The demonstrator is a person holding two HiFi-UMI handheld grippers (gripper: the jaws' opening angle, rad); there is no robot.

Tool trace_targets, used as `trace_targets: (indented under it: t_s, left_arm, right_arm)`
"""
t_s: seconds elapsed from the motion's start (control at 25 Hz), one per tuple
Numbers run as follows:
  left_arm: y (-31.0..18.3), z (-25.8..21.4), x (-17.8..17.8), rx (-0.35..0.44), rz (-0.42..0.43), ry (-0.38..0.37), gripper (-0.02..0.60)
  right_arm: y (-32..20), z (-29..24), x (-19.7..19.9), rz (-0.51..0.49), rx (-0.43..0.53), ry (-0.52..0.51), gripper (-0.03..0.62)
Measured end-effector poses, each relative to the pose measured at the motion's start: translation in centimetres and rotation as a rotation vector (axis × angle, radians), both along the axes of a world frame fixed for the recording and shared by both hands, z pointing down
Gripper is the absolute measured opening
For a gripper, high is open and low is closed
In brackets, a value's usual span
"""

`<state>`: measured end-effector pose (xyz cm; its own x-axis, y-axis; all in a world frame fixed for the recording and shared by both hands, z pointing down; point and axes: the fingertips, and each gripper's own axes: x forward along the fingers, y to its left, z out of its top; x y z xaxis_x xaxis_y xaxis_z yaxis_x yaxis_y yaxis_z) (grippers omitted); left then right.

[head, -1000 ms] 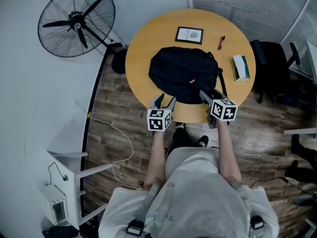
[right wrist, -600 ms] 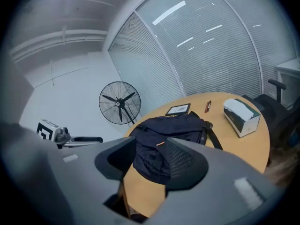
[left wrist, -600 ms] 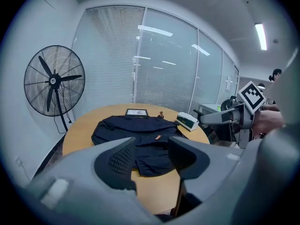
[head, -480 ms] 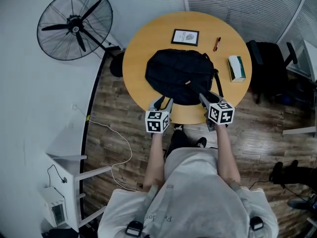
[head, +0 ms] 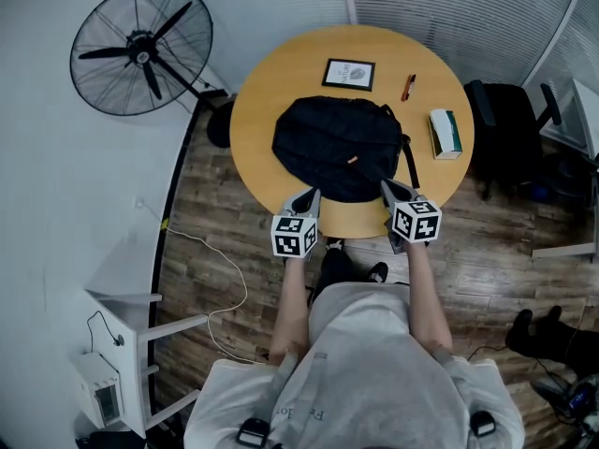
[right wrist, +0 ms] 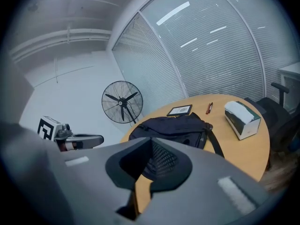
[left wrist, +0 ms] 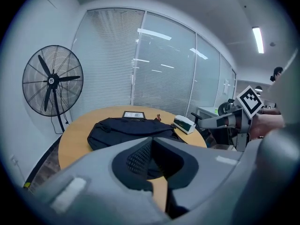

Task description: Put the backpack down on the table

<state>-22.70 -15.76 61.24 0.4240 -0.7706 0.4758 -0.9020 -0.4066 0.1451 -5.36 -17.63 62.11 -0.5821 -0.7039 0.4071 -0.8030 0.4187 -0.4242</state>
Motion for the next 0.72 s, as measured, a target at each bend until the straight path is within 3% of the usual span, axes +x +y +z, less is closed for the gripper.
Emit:
trace_targets:
  t_s: [0.72]
  left_arm:
    - [-0.5, 0.1, 1.3, -0.044, 0.056, 0.033, 0.001]
  right_arm:
    - [-0.4, 0.4, 0.1, -0.034, -0.014, 0.014, -0.002]
